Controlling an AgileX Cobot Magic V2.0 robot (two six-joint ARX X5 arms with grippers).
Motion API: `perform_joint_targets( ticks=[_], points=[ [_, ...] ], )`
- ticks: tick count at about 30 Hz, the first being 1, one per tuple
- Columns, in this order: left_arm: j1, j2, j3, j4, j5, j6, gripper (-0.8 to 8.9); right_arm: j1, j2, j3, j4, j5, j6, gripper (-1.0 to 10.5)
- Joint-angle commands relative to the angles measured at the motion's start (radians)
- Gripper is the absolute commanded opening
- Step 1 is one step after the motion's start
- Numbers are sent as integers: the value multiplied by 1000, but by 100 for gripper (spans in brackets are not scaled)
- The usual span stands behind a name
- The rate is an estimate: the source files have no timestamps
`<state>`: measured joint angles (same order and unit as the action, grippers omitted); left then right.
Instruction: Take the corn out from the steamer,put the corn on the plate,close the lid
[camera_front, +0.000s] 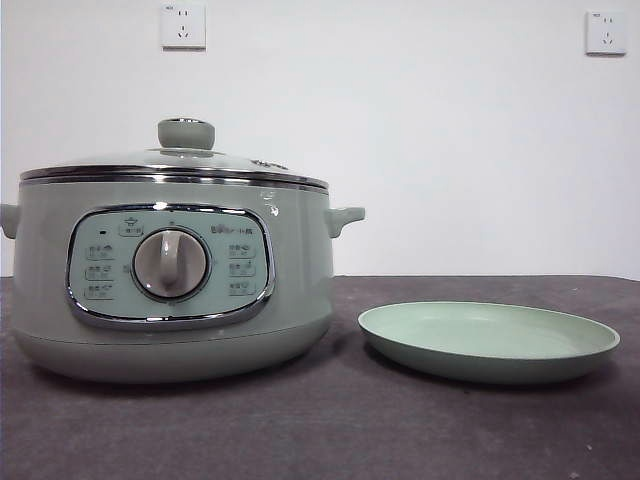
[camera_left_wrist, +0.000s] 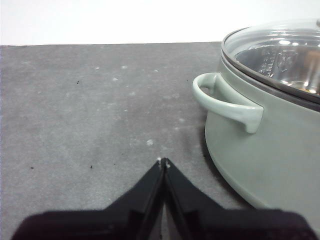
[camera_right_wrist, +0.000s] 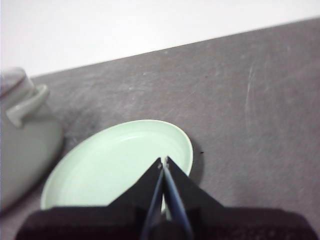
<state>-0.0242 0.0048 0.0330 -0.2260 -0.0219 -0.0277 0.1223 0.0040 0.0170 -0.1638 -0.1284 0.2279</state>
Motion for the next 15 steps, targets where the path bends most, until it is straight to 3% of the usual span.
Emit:
perform_joint_targets(
  ticks=[1, 7, 11, 15],
  points=[
    [4, -3, -14, 1, 26, -92, -4, -2, -2, -10, -9, -2, 143, 1],
    [4, -3, -14, 10, 154, -293, -4, -2, -2, -10, -8, -2, 209, 1],
    [4, -3, -14, 39, 240, -312, -5, -2, -2, -6, -9, -2, 209, -3],
    [4, -3, 2, 34, 263, -332, -8, -2, 0, 19, -23, -2, 209, -11]
  ],
)
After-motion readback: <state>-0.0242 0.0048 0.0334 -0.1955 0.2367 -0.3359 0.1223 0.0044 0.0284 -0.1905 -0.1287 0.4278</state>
